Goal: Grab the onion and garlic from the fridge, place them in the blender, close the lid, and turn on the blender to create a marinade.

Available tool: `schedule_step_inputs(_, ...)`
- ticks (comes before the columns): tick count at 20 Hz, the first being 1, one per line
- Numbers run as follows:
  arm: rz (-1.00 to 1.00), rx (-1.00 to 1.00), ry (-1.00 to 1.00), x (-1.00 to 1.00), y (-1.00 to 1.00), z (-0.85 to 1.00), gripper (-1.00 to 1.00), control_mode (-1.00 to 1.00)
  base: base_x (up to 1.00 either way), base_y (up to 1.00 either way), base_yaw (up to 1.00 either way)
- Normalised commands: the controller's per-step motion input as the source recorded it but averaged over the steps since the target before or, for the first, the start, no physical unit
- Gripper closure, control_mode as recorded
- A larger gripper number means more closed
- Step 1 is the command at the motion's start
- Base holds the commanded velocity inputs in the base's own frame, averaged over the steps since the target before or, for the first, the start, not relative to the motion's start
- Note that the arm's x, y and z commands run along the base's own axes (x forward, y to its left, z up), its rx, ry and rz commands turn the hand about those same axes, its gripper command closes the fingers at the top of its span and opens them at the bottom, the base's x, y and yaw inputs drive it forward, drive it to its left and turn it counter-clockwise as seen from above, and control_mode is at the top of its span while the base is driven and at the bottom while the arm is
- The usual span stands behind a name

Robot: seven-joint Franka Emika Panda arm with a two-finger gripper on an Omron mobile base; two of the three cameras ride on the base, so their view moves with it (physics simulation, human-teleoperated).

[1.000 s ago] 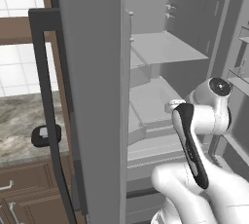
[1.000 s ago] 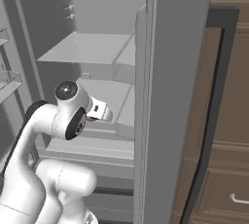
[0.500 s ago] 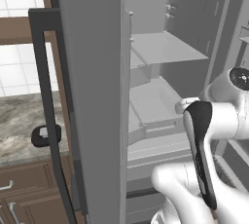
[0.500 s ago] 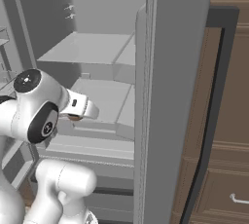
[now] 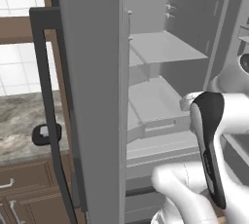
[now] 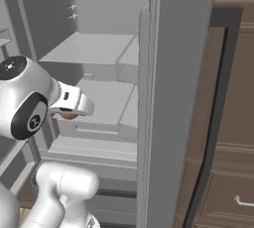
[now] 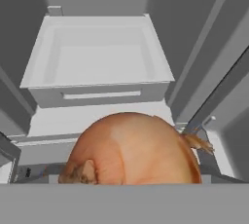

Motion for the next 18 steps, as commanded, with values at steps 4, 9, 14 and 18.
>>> schedule_step_inputs(4,0.00,0.00,0.00,0.00,0.00,0.00,1.00,1.00,-1.00,-0.28,0.15)
schedule_step_inputs(9,0.00,0.00,0.00,0.00,0.00,0.00,1.00,1.00,-1.00,0.02,0.22)
schedule_step_inputs(14,0.00,0.00,0.00,0.00,0.00,0.00,1.00,1.00,-0.93,0.85,0.25)
schedule_step_inputs(18,0.00,0.00,0.00,0.00,0.00,0.00,1.00,1.00,-0.37,1.00,0.27)
